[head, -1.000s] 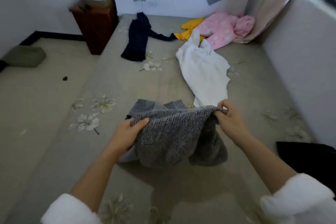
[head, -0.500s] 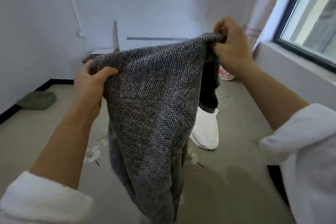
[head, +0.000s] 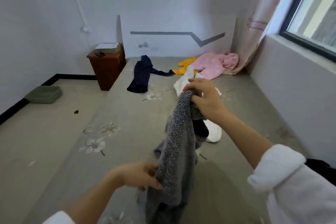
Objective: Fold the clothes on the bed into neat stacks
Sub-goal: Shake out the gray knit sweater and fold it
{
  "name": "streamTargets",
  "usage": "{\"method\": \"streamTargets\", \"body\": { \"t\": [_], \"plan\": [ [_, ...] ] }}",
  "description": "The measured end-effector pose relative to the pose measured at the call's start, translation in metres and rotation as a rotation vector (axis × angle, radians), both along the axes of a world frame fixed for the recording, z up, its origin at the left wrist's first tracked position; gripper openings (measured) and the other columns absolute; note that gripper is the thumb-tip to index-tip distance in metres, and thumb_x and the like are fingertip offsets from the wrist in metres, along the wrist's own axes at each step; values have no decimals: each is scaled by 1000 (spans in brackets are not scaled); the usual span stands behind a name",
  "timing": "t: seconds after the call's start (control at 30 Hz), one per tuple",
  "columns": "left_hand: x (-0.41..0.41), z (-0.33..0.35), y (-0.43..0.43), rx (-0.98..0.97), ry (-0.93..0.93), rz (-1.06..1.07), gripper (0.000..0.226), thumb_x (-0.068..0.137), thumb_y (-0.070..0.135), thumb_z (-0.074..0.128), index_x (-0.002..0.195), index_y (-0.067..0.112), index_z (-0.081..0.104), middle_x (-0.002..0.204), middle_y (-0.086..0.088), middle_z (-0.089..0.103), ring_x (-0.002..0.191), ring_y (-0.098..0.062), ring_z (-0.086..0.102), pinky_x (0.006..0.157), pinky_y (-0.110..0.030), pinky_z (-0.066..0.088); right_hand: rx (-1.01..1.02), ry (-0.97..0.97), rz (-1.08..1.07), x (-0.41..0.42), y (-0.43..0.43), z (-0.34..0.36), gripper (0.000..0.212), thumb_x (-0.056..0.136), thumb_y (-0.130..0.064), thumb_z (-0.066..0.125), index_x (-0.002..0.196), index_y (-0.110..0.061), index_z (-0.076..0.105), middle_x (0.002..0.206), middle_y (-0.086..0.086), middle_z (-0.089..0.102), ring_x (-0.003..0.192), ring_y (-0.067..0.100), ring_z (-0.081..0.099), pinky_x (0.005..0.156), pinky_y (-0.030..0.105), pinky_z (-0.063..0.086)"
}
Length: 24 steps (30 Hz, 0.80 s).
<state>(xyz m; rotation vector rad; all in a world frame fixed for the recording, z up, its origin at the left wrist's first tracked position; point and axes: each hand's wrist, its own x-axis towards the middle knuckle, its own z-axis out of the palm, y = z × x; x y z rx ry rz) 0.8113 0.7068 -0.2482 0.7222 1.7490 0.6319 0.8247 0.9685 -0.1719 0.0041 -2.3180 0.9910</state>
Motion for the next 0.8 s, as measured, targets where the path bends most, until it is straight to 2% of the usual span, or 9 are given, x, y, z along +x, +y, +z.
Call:
{"method": "streamTargets", "body": {
  "t": [0.07,0.13,0.2,0.27,0.33,0.4,0.53,0.67,0.8],
  "plan": [
    [13,-18,8,-41,-123,-65,41,93,5,56,134,13,51,111,8,64,77,11,62,63,-7,47,-203,-194,-103,14,0,-29,33,80,-5,61,83,-37,69,124,0,55,123,16,41,101,28,32],
    [14,-29,11,-90,-97,-50,43,94,7,54,137,14,50,114,10,62,71,12,59,59,-4,45,-649,-311,20,31,-2,-49,32,90,-4,57,82,-33,69,105,-3,65,106,16,54,85,26,46],
    [5,-39,12,-71,93,82,43,95,12,51,137,17,50,122,2,61,79,6,58,62,-6,45,-1030,-291,125,46,2,-62,28,95,-2,50,85,-23,65,81,-3,68,79,13,60,63,21,50],
    [-5,-45,12,-24,159,380,40,98,21,46,138,18,47,122,1,58,97,-9,59,78,-19,50,-1182,-292,145,59,5,-68,19,96,-5,48,87,-18,60,76,-1,67,72,12,59,59,23,49],
    [-15,-53,14,37,0,714,42,100,35,43,139,19,43,130,-5,54,107,-22,58,93,-39,50,-1238,-331,212,73,8,-69,6,89,-12,57,84,-16,60,75,3,64,70,15,59,60,27,49],
    [-24,-60,17,145,-316,985,55,96,50,44,140,19,39,135,-15,50,107,-35,59,87,-50,53,-1281,-408,346,86,11,-69,19,68,-23,74,78,-13,61,72,8,58,65,20,56,60,31,44],
    [-26,-73,33,279,-792,1057,62,85,65,50,120,15,57,122,-26,58,94,-46,66,72,-56,56,-1252,-577,562,107,12,-73,29,48,-17,76,70,-7,61,60,11,55,50,21,50,50,28,38],
    [-9,-75,51,191,-668,967,18,92,12,49,88,-2,60,66,-16,67,50,-24,65,47,-29,55,-1092,-807,586,118,9,-80,19,61,-1,51,71,-10,64,64,4,61,53,14,54,51,25,39],
    [-20,-58,44,336,-628,1154,24,88,3,35,66,8,42,44,-5,49,35,-18,51,38,-18,43,-842,-770,154,128,13,-104,20,79,5,57,80,-14,65,78,0,62,70,8,55,63,18,43]
  ]
}}
